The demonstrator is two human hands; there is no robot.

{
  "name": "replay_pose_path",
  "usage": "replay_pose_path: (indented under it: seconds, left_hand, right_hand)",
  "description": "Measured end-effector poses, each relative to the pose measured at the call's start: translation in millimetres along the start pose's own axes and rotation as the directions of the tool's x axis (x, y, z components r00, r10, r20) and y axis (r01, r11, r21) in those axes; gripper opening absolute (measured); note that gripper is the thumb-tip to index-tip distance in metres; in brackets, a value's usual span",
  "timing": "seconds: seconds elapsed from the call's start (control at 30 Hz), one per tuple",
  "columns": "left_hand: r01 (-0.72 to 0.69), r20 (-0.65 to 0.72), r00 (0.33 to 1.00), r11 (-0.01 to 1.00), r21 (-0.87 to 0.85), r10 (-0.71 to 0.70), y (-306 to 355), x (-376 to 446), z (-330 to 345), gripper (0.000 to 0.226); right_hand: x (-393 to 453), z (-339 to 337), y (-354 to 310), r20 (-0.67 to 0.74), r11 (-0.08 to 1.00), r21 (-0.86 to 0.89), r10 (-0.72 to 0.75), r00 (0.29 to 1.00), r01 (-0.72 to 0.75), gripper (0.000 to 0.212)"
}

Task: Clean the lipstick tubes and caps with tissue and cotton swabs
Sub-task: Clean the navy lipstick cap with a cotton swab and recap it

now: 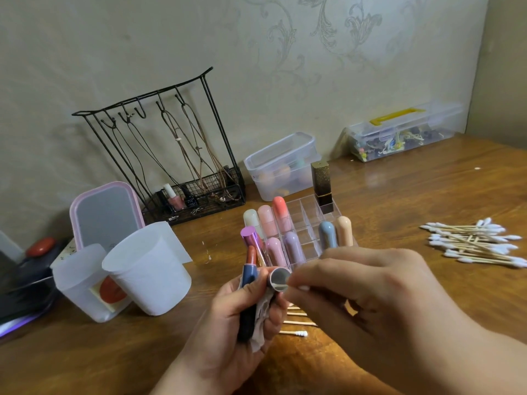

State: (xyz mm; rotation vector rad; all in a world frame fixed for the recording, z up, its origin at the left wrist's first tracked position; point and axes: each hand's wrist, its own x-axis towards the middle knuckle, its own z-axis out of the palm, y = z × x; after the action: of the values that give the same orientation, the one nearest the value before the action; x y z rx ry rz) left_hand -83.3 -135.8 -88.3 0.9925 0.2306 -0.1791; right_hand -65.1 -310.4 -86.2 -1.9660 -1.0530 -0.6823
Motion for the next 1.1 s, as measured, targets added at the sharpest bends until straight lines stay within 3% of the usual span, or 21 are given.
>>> replay_pose_path:
  seconds: [0.13,0.37,0.47,0.57,0.7,0.77,0.9,1.1]
  left_hand:
    - [-0.007,0.004,1.000,1.000,-0.020,0.007,-0.7,-1.0,2.5,0.020]
    - [0.070,0.087,0.994,0.998,-0.007,-0.069,0.6,2.8,-5.9,0.012]
    - [0.073,0.098,0.993,0.997,-0.007,-0.072,1.0,5.1,-8.6,0.031]
    - [0.071,0.091,0.993,0.997,0.011,-0.072,1.7,5.0,-8.2,0.018]
    - [0.071,0.116,0.990,0.996,0.046,-0.076,0.8,3.2,-7.2,0.015]
    - [0.079,0.110,0.990,0.996,0.039,-0.083,-0.3,3.9,-8.5,0.015]
    - [0.174,0.171,0.972,0.982,-0.077,-0.159,-0.6,8.3,-15.1,0.052]
    - [0.234,0.231,0.954,0.957,-0.172,-0.192,2.6,9.3,-18.5,0.053]
  right_hand:
    - [1.0,2.2,2.9,0.062,0.999,0.044,0.001,0.998,-0.004,0.016]
    - [3.2,-8.5,8.6,-0.066,0.967,-0.202,-0.170,0.983,0.154,0.014]
    - [2.1,-8.0,11.6,-0.017,0.946,-0.248,-0.222,0.975,0.212,0.022]
    - [1.7,-6.0,12.7,0.010,0.943,-0.264,-0.206,0.978,0.202,0.025]
    - [1.8,-4.9,8.3,-0.017,0.968,-0.207,-0.149,0.989,0.143,0.009]
    - [2.9,-4.1,7.6,-0.040,0.989,-0.117,-0.094,0.995,0.089,0.014]
    - [6.7,-5.3,8.6,-0.170,0.999,0.052,0.007,0.985,0.002,0.010]
    - [11.2,-14.4,6.2,-0.339,0.994,0.112,0.052,0.939,-0.014,0.009]
